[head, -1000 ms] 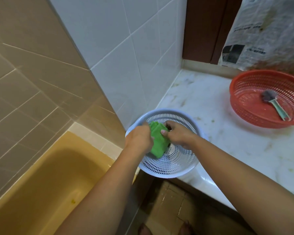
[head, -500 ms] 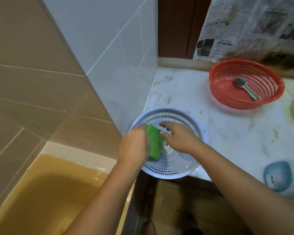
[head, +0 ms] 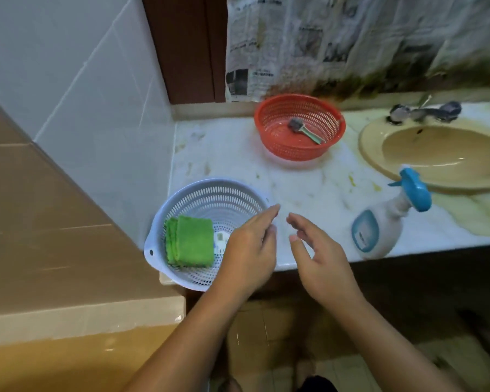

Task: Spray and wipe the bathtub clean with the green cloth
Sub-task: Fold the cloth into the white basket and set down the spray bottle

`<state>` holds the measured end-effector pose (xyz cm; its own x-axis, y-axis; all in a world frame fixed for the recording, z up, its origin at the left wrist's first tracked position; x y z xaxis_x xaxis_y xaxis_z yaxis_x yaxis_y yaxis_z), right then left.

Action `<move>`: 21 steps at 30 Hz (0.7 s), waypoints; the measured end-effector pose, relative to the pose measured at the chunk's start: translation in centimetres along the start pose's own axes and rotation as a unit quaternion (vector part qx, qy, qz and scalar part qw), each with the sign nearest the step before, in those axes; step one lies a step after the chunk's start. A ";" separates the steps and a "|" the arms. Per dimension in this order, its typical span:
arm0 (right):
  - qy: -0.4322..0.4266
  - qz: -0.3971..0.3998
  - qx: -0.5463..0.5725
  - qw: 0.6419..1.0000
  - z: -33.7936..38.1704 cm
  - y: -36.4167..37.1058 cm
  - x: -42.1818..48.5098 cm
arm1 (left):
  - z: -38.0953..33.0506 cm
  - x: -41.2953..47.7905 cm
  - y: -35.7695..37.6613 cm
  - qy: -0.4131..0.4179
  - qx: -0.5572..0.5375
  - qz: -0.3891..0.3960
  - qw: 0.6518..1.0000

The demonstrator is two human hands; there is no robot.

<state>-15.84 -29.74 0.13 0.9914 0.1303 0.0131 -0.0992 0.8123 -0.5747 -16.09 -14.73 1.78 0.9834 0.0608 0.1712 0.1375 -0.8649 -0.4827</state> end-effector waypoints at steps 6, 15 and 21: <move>0.041 -0.052 0.043 0.997 -4.7 -4.8 -2.4 | -2.8 0.3 6.4 -0.022 -0.008 0.053 0.998; 0.103 -0.120 0.112 0.981 -12.3 -12.9 -2.1 | -4.3 1.0 16.4 -0.114 -0.009 0.085 0.990; 0.098 -0.152 0.109 0.977 -14.7 -16.4 0.5 | -4.8 1.4 20.1 -0.165 -0.010 0.102 0.981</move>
<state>-12.44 -51.33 -2.48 0.9730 -0.2306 -0.0128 0.2086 0.9011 -0.3802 -12.51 -34.41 -3.54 0.9755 0.0403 -0.2162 -0.0654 -0.8854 -0.4602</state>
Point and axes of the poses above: each hand's wrist, its own x-axis towards the middle knuckle, its own y-axis out of the palm, z = x × y, the point moved 10 cm from there along x, towards the middle knuckle, and after that the axes turned 2 degrees about -x, right-handed, at the moved point
